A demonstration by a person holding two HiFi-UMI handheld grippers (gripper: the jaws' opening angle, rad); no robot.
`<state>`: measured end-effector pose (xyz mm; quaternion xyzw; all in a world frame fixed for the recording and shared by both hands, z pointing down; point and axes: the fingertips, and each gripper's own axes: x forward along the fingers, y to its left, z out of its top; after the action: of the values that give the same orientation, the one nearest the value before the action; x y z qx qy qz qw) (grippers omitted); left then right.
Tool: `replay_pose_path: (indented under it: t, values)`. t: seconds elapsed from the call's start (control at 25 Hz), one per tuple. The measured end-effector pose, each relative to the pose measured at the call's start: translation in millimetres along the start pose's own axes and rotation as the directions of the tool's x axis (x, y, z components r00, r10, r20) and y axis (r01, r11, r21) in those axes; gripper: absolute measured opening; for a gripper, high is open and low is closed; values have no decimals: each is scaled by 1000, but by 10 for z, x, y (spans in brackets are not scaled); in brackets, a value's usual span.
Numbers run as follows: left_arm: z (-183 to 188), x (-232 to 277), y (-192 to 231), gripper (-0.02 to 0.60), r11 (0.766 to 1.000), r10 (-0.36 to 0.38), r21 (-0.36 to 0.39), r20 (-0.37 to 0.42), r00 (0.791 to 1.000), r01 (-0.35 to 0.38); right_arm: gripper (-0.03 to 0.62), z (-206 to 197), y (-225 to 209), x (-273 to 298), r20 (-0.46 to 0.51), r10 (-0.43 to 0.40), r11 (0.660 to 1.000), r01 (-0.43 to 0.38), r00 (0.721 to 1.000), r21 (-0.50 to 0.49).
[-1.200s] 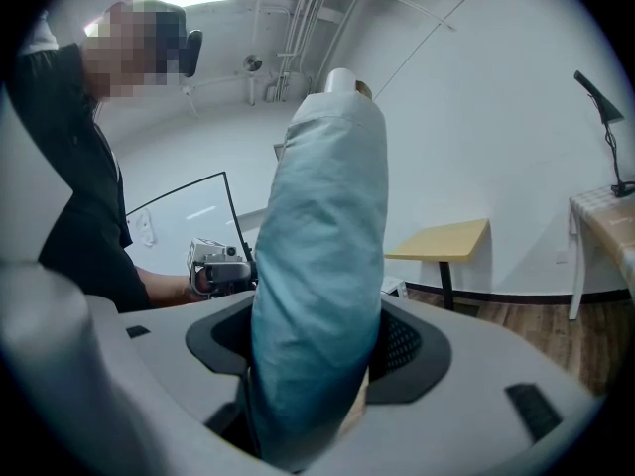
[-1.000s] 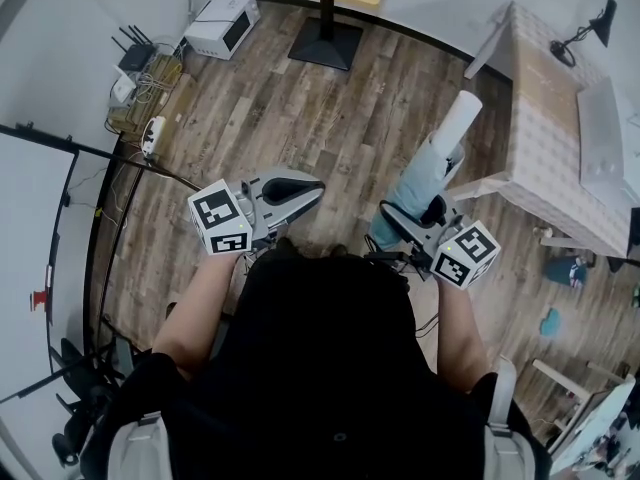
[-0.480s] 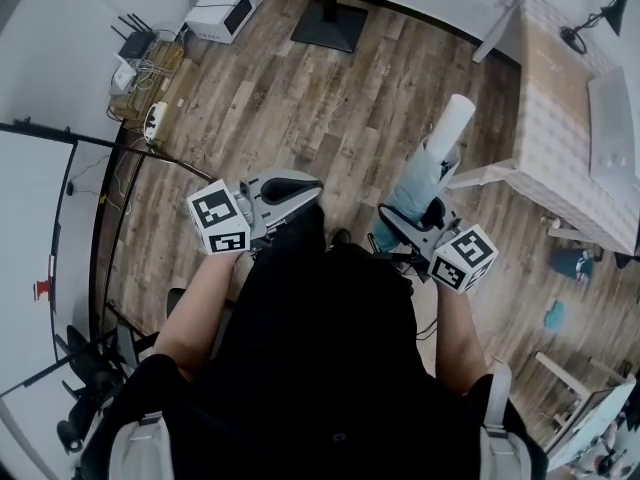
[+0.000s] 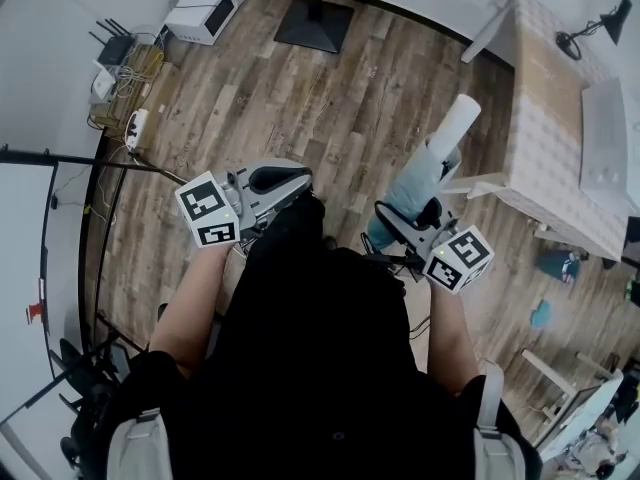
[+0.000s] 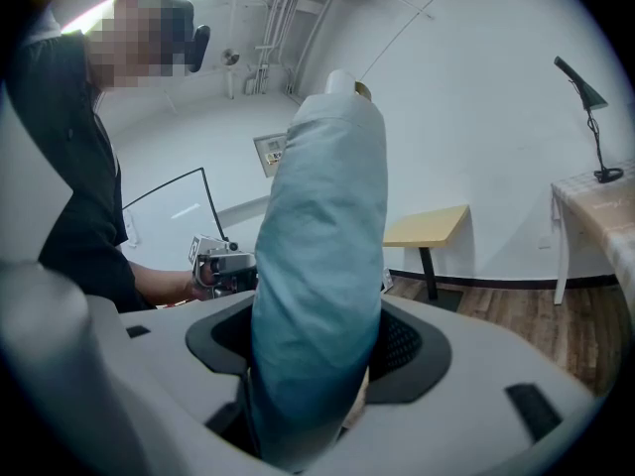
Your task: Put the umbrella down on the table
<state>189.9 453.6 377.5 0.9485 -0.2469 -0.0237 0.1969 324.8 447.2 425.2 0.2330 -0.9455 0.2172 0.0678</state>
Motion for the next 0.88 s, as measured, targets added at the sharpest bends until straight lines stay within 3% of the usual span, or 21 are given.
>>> replay_pose_path:
  t: [0.24, 0.56, 0.72, 0.88]
  values:
    - [381, 8, 721, 11, 1000, 14, -19, 56, 998, -13, 301, 369, -285, 545, -11, 13, 1000, -12, 1000, 8]
    - [993, 49, 1561, 11, 999, -31, 11, 108, 994, 30, 301, 962, -642, 1277, -36, 2, 999, -4, 999, -48]
    - [1132, 50, 1870, 11, 996, -79, 35, 94, 992, 76, 301, 1218, -868, 1596, -22, -14, 999, 13, 1000, -39]
    - [1197, 98, 2134, 11, 998, -69, 16, 96, 993, 68, 301, 1328, -1053, 1811, -28, 6, 1000, -6, 1000, 0]
